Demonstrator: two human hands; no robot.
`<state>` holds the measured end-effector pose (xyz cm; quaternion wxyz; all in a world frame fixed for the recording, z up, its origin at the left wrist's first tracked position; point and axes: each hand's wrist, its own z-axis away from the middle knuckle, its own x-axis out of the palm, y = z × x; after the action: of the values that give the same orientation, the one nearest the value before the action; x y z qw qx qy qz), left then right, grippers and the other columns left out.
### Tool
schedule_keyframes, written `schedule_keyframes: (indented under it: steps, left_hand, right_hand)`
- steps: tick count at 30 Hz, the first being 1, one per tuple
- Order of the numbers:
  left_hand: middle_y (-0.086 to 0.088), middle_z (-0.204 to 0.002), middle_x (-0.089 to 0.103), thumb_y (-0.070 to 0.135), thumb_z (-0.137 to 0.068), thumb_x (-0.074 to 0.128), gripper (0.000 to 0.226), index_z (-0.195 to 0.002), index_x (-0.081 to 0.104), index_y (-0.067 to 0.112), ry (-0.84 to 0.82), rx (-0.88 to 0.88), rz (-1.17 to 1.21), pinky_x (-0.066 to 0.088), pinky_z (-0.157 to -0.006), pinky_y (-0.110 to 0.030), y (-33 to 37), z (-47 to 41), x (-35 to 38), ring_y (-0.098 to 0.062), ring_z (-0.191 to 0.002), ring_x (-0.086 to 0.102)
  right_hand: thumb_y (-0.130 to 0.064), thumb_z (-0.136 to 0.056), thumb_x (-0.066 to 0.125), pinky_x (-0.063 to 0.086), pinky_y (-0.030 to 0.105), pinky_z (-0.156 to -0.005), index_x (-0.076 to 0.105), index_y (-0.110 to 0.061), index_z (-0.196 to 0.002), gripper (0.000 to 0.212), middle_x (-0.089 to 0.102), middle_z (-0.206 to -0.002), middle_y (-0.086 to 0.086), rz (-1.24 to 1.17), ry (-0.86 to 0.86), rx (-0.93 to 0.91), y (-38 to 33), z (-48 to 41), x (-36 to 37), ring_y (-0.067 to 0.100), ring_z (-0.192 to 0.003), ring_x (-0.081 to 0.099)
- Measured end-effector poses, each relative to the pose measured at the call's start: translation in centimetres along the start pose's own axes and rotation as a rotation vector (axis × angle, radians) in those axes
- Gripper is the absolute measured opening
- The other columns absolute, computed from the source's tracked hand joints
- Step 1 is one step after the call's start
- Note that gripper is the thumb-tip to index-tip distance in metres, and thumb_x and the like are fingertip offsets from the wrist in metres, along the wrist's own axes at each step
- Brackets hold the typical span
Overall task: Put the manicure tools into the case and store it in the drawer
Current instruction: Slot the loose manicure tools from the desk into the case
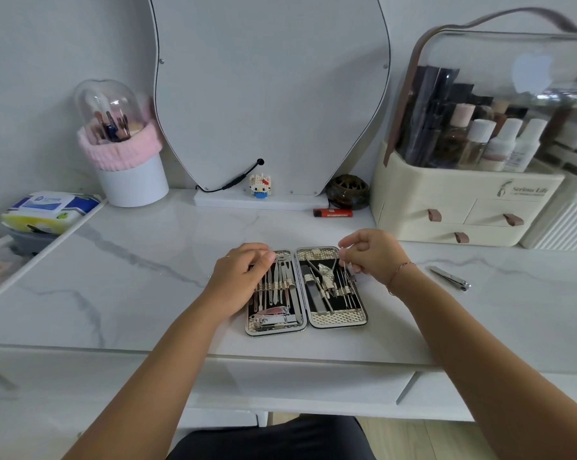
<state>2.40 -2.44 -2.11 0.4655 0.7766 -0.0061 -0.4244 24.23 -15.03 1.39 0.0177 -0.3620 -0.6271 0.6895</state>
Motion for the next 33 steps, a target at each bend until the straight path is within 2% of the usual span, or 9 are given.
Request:
schedule_keyframes:
  steps: [6,11,16,19,23,27,33]
  left_hand:
    - [0.020,-0.127,0.051,0.054,-0.092,0.036,0.050,-0.105,0.067,0.017,-0.002,-0.005,0.004,0.032,-0.100,-0.028,-0.1,0.0,0.0,-0.005,-0.118,0.045]
    - [0.019,-0.128,0.051,0.056,-0.091,0.036,0.051,-0.105,0.067,0.019,-0.002,-0.003,-0.001,0.032,-0.101,-0.029,-0.1,-0.1,0.1,-0.004,-0.118,0.045]
    - [0.021,-0.124,0.051,0.055,-0.091,0.036,0.050,-0.105,0.068,0.020,0.001,-0.001,0.004,0.031,-0.099,-0.026,-0.1,0.0,0.1,-0.004,-0.117,0.045]
    - [0.020,-0.126,0.051,0.054,-0.092,0.036,0.048,-0.108,0.068,0.022,0.001,0.001,-0.004,0.031,-0.099,-0.027,-0.1,0.0,0.1,-0.004,-0.117,0.045]
    - [0.021,-0.124,0.051,0.056,-0.091,0.034,0.051,-0.111,0.067,0.023,-0.001,-0.001,0.008,0.032,-0.102,-0.029,-0.1,0.0,0.0,-0.003,-0.117,0.044]
    - [0.019,-0.126,0.051,0.054,-0.092,0.035,0.048,-0.115,0.065,0.024,0.002,-0.004,0.017,0.030,-0.099,-0.025,0.0,0.0,0.1,-0.003,-0.117,0.044]
    - [0.020,-0.126,0.051,0.065,-0.082,0.030,0.062,-0.116,0.064,0.027,-0.010,-0.014,0.031,0.031,-0.098,-0.025,0.1,0.1,0.0,-0.004,-0.117,0.045]
  right_hand:
    - [-0.020,-0.080,0.071,0.050,0.018,-0.065,0.074,-0.012,-0.086,0.010,0.071,-0.075,0.004,0.194,-0.035,-0.045,0.3,0.3,-0.1,0.008,-0.064,0.060]
    - [-0.023,-0.081,0.071,0.044,0.011,-0.063,0.075,-0.013,-0.084,0.011,0.066,-0.070,-0.009,0.299,-0.057,-0.098,0.2,0.8,-0.4,0.005,-0.065,0.057]
    - [-0.018,-0.083,0.068,0.044,0.015,-0.064,0.076,-0.016,-0.087,0.009,0.068,-0.072,-0.003,0.198,-0.031,-0.084,0.5,1.4,-0.7,0.003,-0.063,0.055]
    - [-0.012,-0.082,0.068,0.043,0.006,-0.064,0.074,-0.016,-0.089,0.010,0.069,-0.076,-0.004,0.196,0.104,-0.128,0.8,2.0,-2.1,-0.003,-0.064,0.059]
    - [-0.016,-0.077,0.073,0.038,0.024,-0.073,0.072,-0.012,-0.090,0.013,0.067,-0.084,0.007,0.437,0.454,-0.063,2.4,3.3,-6.9,0.019,-0.077,0.056]
    - [-0.028,-0.074,0.076,0.041,0.032,-0.081,0.070,-0.014,-0.093,0.025,0.060,-0.085,0.002,0.541,0.436,0.093,5.4,5.0,-9.8,0.025,-0.089,0.056]
    - [-0.029,-0.072,0.077,0.046,0.035,-0.086,0.070,-0.018,-0.089,0.022,0.062,-0.088,0.004,0.481,0.426,0.122,6.6,6.1,-9.6,0.025,-0.089,0.057]
